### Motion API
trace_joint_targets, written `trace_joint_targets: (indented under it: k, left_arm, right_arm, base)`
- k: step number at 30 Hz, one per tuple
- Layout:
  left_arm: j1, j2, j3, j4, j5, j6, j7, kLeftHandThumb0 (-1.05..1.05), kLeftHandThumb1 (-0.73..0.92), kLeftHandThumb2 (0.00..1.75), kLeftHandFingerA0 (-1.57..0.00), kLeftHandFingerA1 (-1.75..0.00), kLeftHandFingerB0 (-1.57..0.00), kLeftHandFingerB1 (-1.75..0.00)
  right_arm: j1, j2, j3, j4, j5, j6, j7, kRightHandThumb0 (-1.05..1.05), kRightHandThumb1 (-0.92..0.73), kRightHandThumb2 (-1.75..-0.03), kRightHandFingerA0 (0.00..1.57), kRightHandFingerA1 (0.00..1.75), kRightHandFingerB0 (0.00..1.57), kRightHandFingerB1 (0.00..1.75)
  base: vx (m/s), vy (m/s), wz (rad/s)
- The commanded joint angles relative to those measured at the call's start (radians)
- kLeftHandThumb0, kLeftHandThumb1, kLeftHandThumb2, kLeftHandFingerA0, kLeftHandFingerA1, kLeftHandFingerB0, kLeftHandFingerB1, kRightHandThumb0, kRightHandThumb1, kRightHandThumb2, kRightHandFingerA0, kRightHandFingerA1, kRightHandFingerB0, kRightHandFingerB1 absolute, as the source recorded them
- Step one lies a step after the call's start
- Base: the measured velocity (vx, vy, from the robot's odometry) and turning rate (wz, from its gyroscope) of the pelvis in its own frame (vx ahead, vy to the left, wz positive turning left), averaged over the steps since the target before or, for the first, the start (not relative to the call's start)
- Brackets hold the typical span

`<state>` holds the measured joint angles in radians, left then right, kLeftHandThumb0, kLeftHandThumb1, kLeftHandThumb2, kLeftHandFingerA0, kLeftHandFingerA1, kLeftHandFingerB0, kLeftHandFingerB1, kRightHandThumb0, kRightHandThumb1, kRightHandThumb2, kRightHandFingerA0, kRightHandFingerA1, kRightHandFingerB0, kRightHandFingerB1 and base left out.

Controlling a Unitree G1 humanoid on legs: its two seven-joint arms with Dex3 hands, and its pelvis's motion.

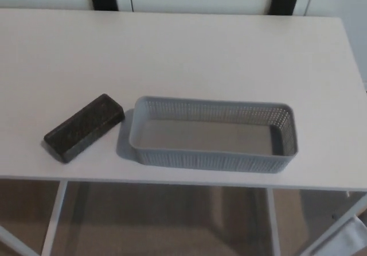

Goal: The robot walks towards a desk on which an eraser is kept on the left hand side and a container is kept on the right hand side. The robot picks up the eraser using its left hand and places it in the container.

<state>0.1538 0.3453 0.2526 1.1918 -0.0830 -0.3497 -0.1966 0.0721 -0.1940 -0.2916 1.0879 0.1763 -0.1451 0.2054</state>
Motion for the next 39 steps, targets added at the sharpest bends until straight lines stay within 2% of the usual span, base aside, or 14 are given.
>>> trace_joint_targets:
  k: [1, 6, 7, 9, 10, 12, 13, 22, 23, 24, 28, 29, 34, 39]
  left_arm:
    - [-0.001, 0.007, 0.003, -0.001, -0.005, -0.004, -0.015, -0.41, 0.63, 0.59, -0.40, -0.42, -0.31, -0.31]
    - [0.003, 0.009, -0.006, -0.005, 0.005, -0.009, -0.004, -0.49, 0.51, 0.77, -0.34, -0.50, -0.26, -0.42]
    - [0.032, 0.016, -0.026, -0.055, 0.023, -0.022, -0.007, -0.43, 0.63, 0.59, -0.39, -0.42, -0.31, -0.31]
    - [0.003, 0.010, -0.006, -0.014, -0.005, 0.011, -0.017, -0.41, 0.62, 0.59, -0.41, -0.42, -0.33, -0.31]
    - [0.002, 0.011, -0.009, -0.001, 0.001, -0.002, -0.016, -0.49, 0.52, 0.78, -0.34, -0.50, -0.26, -0.42]
    - [-0.001, 0.009, -0.005, -0.005, -0.006, 0.000, -0.023, -0.48, 0.51, 0.77, -0.32, -0.50, -0.26, -0.42]
    - [0.001, 0.009, -0.008, -0.011, -0.001, -0.002, -0.017, -0.41, 0.64, 0.59, -0.39, -0.41, -0.31, -0.31]
    - [0.038, 0.016, -0.041, -0.078, 0.020, -0.005, -0.013, -0.43, 0.64, 0.61, -0.40, -0.44, -0.31, -0.31]
    - [0.104, 0.038, -0.109, -0.195, 0.090, -0.049, -0.019, -0.56, 0.53, 0.80, -0.24, -0.47, -0.16, -0.40]
    - [0.118, 0.043, -0.136, -0.225, 0.113, -0.074, -0.020, -0.57, 0.53, 0.80, -0.21, -0.46, -0.14, -0.40]
    - [0.275, 0.063, -0.252, -0.561, 0.146, -0.183, -0.123, -0.66, 0.51, 0.82, -0.23, -0.46, -0.09, -0.40]
    - [0.356, 0.078, -0.279, -0.738, 0.139, -0.160, -0.159, -0.68, 0.52, 0.83, -0.28, -0.45, -0.11, -0.40]
    - [0.601, 0.366, -0.422, -1.515, -0.103, -0.023, -0.496, -0.77, 0.52, 0.87, -0.25, -0.45, -0.08, -0.40]
    - [0.627, 0.600, -0.366, -1.914, -0.400, 0.007, -0.651, -0.91, 0.60, 0.99, -0.24, -0.47, -0.04, -0.33]
  right_arm:
    - [0.004, -0.013, -0.004, -0.012, 0.001, -0.016, 0.005, -0.33, -0.34, -0.50, 0.73, 0.72, 0.38, 0.45]
    - [0.007, -0.012, 0.001, -0.015, -0.006, -0.023, 0.002, -0.32, -0.33, -0.50, 0.69, 0.69, 0.36, 0.45]
    - [0.010, -0.007, -0.007, -0.027, 0.003, -0.010, -0.001, -0.31, -0.32, -0.49, 0.68, 0.69, 0.38, 0.46]
    - [0.009, -0.007, -0.005, -0.021, -0.002, -0.015, -0.004, -0.33, -0.32, -0.49, 0.71, 0.69, 0.39, 0.46]
    - [0.011, -0.008, 0.000, -0.027, -0.009, -0.013, -0.010, -0.35, -0.32, -0.50, 0.70, 0.68, 0.39, 0.46]
    - [0.007, -0.007, -0.001, -0.025, -0.009, -0.014, -0.008, -0.34, -0.33, -0.50, 0.67, 0.66, 0.37, 0.45]
    - [0.001, -0.009, -0.003, -0.009, -0.009, -0.020, -0.004, -0.35, -0.32, -0.50, 0.68, 0.66, 0.37, 0.45]
    - [-0.008, -0.014, -0.001, 0.016, -0.015, -0.029, -0.005, -0.33, -0.33, -0.50, 0.72, 0.67, 0.38, 0.44]
    - [-0.009, -0.015, -0.005, 0.018, -0.011, -0.035, 0.002, -0.32, -0.33, -0.50, 0.72, 0.68, 0.38, 0.44]
    - [-0.008, -0.013, -0.010, 0.017, -0.003, -0.034, 0.009, -0.31, -0.32, -0.49, 0.70, 0.69, 0.37, 0.45]
    - [-0.020, -0.012, -0.011, 0.028, -0.002, -0.028, 0.013, -0.30, -0.33, -0.50, 0.65, 0.65, 0.36, 0.44]
    - [-0.018, -0.011, -0.005, 0.026, -0.009, -0.026, 0.007, -0.39, -0.28, -0.61, 0.61, 0.67, 0.34, 0.49]
    - [-0.013, -0.011, 0.009, 0.000, -0.021, -0.023, -0.002, -0.33, -0.33, -0.50, 0.66, 0.65, 0.37, 0.44]
    - [-0.009, -0.015, 0.016, -0.003, -0.026, -0.032, 0.001, -0.35, -0.34, -0.50, 0.64, 0.62, 0.38, 0.43]
  base:
    - [0.05, -0.032, 0.07]
    - [0.01, -0.006, 0.02]
    - [0.00, 0.000, 0.00]
    - [0.00, 0.000, 0.00]
    - [0.00, 0.000, 0.00]
    - [0.00, 0.000, 0.00]
    - [0.00, 0.000, 0.00]
    - [0.00, 0.000, 0.00]
    - [0.00, 0.000, 0.00]
    - [0.00, 0.000, 0.00]
    - [0.00, 0.000, 0.00]
    - [0.00, 0.000, 0.00]
    - [0.00, 0.000, 0.00]
    - [0.00, 0.000, 0.00]
